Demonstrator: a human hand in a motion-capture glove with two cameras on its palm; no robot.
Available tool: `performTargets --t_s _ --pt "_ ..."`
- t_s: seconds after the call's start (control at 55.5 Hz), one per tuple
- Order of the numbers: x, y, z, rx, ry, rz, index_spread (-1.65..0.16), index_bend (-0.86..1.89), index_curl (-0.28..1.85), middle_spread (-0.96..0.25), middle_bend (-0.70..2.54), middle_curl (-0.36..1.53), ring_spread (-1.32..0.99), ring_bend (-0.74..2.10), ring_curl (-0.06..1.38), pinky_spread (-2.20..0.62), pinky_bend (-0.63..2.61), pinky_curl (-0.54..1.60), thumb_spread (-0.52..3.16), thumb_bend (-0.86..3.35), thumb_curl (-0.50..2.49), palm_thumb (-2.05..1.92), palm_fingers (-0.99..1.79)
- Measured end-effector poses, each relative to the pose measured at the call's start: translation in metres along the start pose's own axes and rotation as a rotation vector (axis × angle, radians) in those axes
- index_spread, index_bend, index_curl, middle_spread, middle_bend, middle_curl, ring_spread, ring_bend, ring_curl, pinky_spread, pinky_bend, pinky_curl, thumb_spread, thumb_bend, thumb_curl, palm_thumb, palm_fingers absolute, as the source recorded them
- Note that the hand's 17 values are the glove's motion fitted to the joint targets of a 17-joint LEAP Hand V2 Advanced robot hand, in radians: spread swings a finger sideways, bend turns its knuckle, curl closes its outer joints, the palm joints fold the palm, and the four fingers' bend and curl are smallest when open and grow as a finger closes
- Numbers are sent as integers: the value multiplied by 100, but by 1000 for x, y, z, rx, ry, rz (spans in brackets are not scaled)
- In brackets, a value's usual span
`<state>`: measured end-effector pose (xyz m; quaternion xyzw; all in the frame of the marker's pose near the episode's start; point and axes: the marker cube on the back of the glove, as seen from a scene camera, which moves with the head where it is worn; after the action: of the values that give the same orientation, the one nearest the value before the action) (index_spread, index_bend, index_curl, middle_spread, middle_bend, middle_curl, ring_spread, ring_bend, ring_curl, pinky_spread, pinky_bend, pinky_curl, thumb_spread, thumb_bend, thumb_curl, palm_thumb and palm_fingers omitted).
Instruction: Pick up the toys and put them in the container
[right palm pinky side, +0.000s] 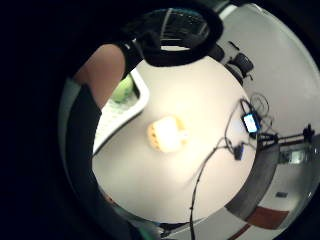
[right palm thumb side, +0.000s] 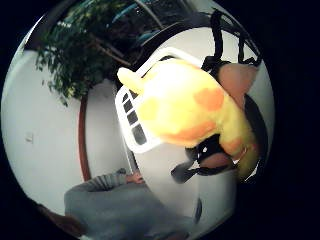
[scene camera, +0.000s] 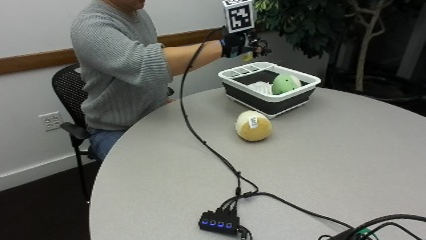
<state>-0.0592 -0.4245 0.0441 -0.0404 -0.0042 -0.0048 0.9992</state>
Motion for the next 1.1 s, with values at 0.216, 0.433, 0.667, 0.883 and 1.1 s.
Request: performTargets --t_s 0.216,0.433,0.667,0.883,1.1 --pt "-62 -37 28 -49 7 -92 -41 48 52 -28 95 58 -54 64 44 0 18 21 135 0 41 50 71" --pt "-62 -39 68 -154 67 -34 -41 47 53 -28 97 57 -53 64 44 0 19 22 136 -1 41 50 69" --pt "-57 -25 98 -346 -2 -55 -35 10 40 -22 26 37 -31 38 38 3 76 39 134 -5 37 33 -21" --pt "-36 -14 85 -313 37 -60 -34 13 34 -17 14 31 -17 25 33 5 76 39 130 -3 33 18 -17" --pt "50 17 49 -293 142 25 -34 15 32 -16 13 28 -12 19 32 6 73 37 130 -2 33 14 -15"
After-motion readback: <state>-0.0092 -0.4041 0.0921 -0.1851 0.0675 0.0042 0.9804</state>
